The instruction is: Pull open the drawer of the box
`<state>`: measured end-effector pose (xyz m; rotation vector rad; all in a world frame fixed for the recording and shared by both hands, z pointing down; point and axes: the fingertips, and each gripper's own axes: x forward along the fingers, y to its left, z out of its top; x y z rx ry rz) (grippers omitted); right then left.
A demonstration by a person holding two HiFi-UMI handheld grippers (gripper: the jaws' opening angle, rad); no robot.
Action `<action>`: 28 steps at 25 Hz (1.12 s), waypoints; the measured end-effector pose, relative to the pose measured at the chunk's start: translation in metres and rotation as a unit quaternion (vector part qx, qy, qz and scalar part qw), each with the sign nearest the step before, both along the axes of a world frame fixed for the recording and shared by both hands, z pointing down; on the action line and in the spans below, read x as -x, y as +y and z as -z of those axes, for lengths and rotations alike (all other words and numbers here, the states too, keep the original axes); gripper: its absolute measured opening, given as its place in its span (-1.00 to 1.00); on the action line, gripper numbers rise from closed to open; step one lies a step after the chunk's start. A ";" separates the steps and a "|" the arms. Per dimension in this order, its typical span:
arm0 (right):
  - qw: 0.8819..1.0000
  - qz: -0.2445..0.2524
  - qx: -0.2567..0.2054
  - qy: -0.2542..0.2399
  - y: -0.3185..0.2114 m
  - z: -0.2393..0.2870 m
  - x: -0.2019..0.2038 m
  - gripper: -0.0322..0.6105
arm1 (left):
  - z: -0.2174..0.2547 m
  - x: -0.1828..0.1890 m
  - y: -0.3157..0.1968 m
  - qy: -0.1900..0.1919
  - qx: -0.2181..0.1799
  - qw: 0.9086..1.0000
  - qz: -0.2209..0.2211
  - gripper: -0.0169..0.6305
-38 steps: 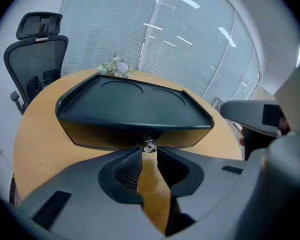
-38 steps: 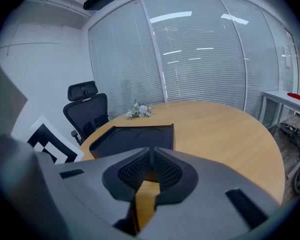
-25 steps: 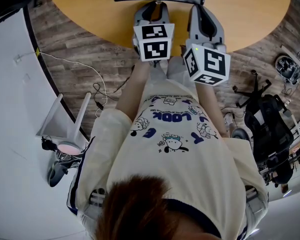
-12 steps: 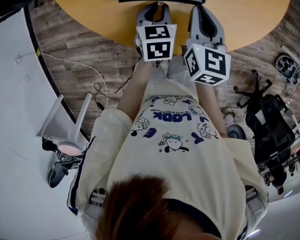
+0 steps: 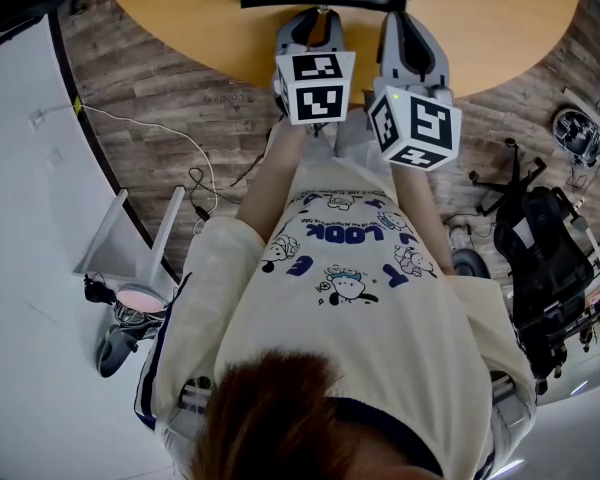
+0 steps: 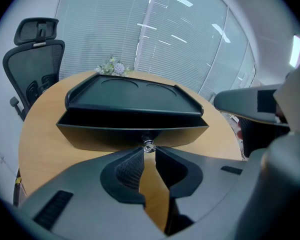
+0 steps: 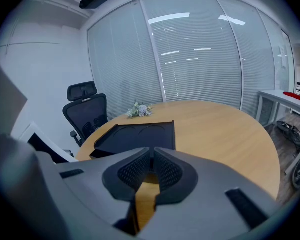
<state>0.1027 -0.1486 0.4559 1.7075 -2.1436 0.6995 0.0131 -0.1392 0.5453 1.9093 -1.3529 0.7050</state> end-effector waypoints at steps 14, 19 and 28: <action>1.000 -0.010 -0.004 -0.001 0.016 0.003 0.002 -0.77 | 0.000 -0.001 0.018 -0.001 0.001 1.000 -0.007 -0.71; 1.000 -0.011 -0.005 -0.001 0.022 0.003 0.006 -0.77 | -0.001 0.000 0.026 -0.003 0.004 1.000 -0.011 -0.71; 1.000 -0.018 -0.011 0.000 0.033 0.007 0.008 -0.77 | -0.002 0.002 0.041 -0.005 0.008 1.000 -0.017 -0.71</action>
